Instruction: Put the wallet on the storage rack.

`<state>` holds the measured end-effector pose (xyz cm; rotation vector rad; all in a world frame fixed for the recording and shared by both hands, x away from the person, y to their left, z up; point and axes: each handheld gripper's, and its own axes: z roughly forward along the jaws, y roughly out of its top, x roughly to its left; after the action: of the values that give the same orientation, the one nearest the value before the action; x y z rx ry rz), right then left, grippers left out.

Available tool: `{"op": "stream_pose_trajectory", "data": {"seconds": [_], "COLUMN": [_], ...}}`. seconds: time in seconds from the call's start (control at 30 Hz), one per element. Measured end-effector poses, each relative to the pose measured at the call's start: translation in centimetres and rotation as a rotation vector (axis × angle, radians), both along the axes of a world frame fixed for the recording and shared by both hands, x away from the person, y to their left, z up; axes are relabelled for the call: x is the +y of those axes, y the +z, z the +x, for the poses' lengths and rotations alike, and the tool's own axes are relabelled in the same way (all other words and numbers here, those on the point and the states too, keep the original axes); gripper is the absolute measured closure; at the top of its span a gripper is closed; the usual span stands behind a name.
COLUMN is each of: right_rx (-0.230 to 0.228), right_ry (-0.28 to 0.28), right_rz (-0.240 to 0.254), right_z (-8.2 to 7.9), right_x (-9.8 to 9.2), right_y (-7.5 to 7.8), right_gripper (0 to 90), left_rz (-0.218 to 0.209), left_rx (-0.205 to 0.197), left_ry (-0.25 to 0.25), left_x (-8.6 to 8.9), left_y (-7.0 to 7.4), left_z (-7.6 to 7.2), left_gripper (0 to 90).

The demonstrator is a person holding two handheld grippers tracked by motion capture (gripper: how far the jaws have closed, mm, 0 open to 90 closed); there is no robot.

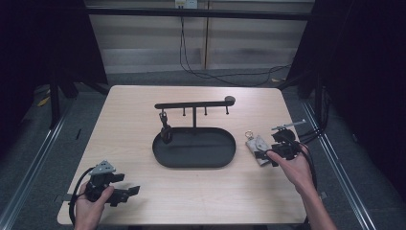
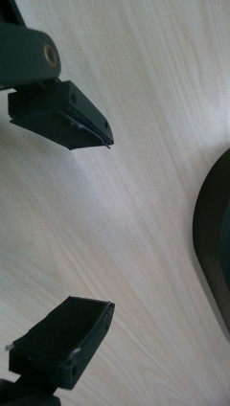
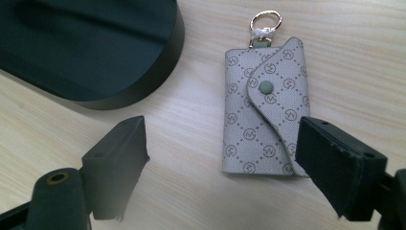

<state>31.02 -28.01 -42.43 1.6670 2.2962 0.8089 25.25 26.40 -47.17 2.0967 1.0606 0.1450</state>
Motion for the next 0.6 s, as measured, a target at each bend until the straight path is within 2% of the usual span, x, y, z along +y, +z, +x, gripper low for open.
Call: {"op": "stream_pose_trajectory", "data": {"seconds": [0.13,0.27,0.3,0.37,0.47,0.53,0.6], "right_rx": [0.047,0.057,0.077,0.08,0.11,0.122,0.134], "right_ry": [0.026,0.024,0.042,0.043,0.034,0.035,0.039], "right_rz": [-0.03,-0.051,-0.063,-0.073,-0.099,-0.117,-0.131], "right_z": [1.1,1.6,2.1,2.2,3.0,3.5,3.9], "right_x": [0.1,0.3,0.4,0.4,0.5,0.6,0.7], "right_y": [0.2,0.6,0.7,0.7,0.6,0.5,0.2], "right_gripper": [17.9,18.3,18.3,18.3,20.2,21.8,21.7], "left_rz": [-0.003,0.003,0.005,0.008,0.012,-0.001,0.003], "left_rx": [0.004,0.003,0.0,0.004,0.003,0.005,-0.008], "left_ry": [-0.013,-0.021,-0.02,-0.022,-0.023,-0.023,-0.011], "left_x": [-0.1,-0.2,-0.2,-0.3,-0.3,-0.3,-0.2], "left_y": [0.0,0.0,0.0,-0.1,-0.1,0.0,0.0], "left_z": [0.0,-0.1,-0.1,-0.1,-0.1,-0.1,-0.1], "left_gripper": [18.1,18.2,18.2,18.2,18.2,18.2,18.1]}}
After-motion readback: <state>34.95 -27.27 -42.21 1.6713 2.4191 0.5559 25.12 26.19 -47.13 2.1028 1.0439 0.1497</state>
